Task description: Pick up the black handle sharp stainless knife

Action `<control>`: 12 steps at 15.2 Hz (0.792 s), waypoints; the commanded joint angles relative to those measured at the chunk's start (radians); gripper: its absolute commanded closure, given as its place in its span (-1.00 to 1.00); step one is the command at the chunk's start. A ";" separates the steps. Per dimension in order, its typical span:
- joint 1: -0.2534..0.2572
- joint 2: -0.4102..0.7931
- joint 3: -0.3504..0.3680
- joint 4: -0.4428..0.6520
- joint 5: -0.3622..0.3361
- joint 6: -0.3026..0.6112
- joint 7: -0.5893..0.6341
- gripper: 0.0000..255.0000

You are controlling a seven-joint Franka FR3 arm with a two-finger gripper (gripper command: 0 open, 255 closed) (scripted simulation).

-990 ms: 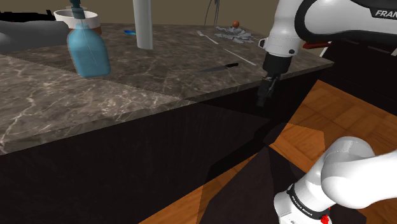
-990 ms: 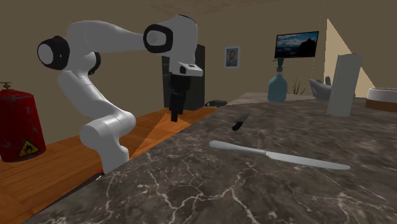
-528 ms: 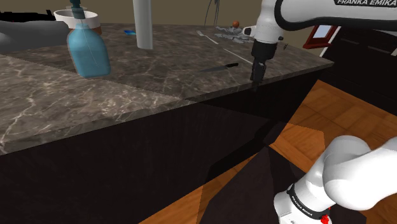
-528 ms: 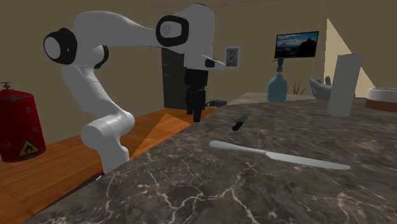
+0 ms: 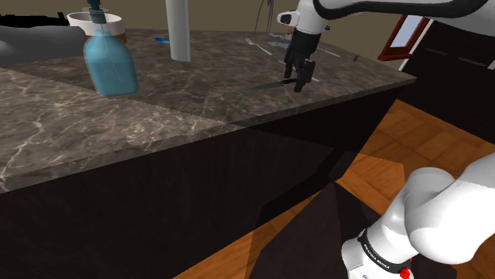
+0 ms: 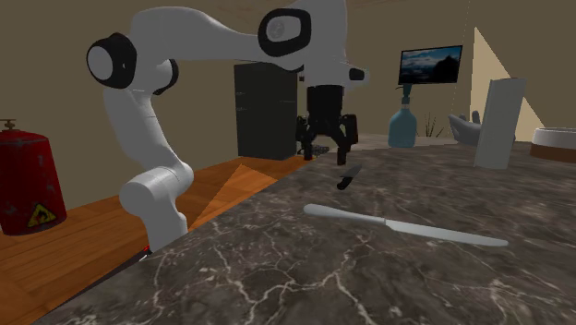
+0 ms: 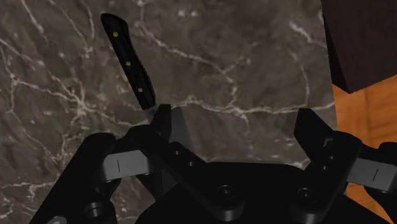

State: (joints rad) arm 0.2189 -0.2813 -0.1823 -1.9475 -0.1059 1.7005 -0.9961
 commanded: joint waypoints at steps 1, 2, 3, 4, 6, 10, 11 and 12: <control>0.021 0.066 -0.011 0.083 0.010 0.009 -0.120 -1.00; 0.030 0.094 -0.014 0.119 0.016 0.012 -0.175 -1.00; 0.038 0.121 -0.016 0.155 0.024 0.014 -0.229 -1.00; 0.046 0.147 -0.017 0.191 0.032 0.016 -0.281 -1.00; 0.045 0.143 -0.016 0.159 0.030 0.043 -0.280 -1.00; 0.044 0.136 -0.017 0.097 0.028 0.098 -0.276 -1.00; 0.044 0.135 -0.017 0.083 0.028 0.111 -0.275 -1.00; 0.044 0.134 -0.017 0.074 0.028 0.119 -0.275 -1.00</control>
State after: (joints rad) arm 0.2626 -0.1489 -0.1995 -1.8657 -0.0785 1.8101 -1.2717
